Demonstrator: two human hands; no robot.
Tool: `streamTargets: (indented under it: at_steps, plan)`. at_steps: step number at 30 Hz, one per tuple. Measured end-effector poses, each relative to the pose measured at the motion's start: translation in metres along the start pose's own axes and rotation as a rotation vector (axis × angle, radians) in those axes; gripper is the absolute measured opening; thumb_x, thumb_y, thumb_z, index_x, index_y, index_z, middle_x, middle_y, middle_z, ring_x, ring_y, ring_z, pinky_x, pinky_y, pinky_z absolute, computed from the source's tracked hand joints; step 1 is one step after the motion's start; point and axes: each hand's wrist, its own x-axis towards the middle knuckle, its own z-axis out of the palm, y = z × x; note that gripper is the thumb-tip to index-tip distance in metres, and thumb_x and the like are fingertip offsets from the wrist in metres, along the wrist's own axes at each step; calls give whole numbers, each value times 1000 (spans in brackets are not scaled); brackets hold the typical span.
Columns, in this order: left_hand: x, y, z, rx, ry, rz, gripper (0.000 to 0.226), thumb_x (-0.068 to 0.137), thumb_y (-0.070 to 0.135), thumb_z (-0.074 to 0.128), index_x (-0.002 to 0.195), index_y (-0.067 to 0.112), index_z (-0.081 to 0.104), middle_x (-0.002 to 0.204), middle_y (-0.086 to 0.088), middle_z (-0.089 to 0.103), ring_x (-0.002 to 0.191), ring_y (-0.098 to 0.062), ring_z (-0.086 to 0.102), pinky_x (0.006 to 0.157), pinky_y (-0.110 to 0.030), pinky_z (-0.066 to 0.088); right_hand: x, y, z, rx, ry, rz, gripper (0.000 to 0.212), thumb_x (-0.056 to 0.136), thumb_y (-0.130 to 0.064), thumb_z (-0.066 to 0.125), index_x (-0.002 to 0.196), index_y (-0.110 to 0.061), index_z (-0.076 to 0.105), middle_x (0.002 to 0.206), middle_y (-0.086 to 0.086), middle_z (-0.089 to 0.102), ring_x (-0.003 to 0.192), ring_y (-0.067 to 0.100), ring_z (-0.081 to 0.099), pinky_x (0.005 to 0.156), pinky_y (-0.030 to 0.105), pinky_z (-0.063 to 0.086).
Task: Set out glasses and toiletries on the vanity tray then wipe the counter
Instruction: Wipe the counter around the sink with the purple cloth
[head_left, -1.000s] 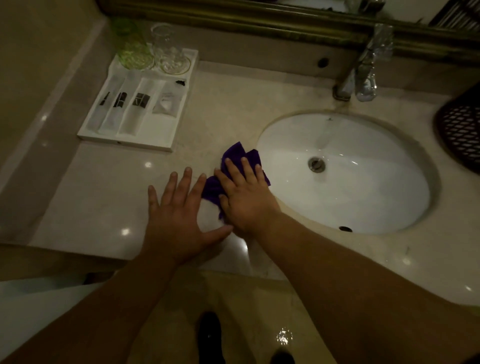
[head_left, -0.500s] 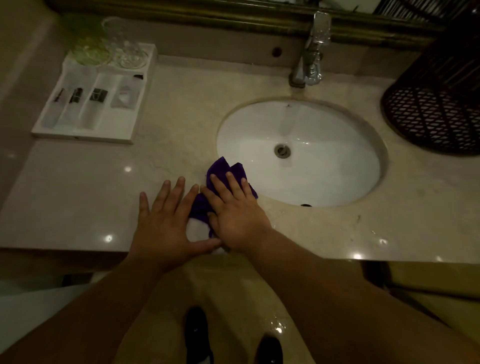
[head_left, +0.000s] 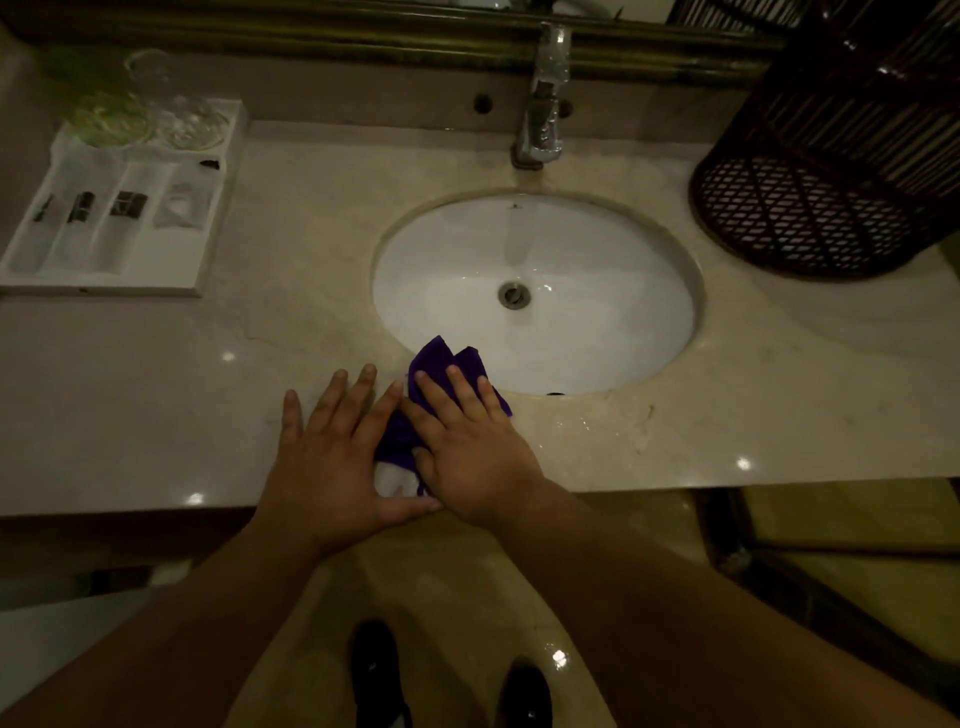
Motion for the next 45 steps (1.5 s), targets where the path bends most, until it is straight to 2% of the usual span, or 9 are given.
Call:
streamTargets:
  at_steps: [17, 28, 45]
  plan:
    - [22, 69, 12, 20, -43, 93, 130, 57, 105, 34, 159, 29, 8, 167, -5, 7, 152, -28, 5, 113, -71, 8, -54, 56, 1, 37, 35, 71, 64, 104, -45, 32, 163, -29, 15, 172, 1, 4, 157, 28, -6, 124, 54, -2]
    - [45, 121, 17, 10, -34, 151, 131, 56, 105, 36, 159, 29, 10, 167, -5, 6, 152, -27, 1, 114, -71, 7, -87, 103, -2, 48, 42, 131, 63, 105, -45, 28, 164, -30, 12, 172, 0, 2, 157, 27, -9, 124, 53, -4]
    - [75, 183, 29, 21, -42, 199, 128, 59, 104, 35, 158, 25, 19, 166, -7, 10, 152, -30, 6, 114, -71, 5, -118, 166, -5, 51, 76, 204, 63, 105, -46, 26, 164, -31, 12, 172, 0, 3, 157, 27, -9, 124, 53, -4]
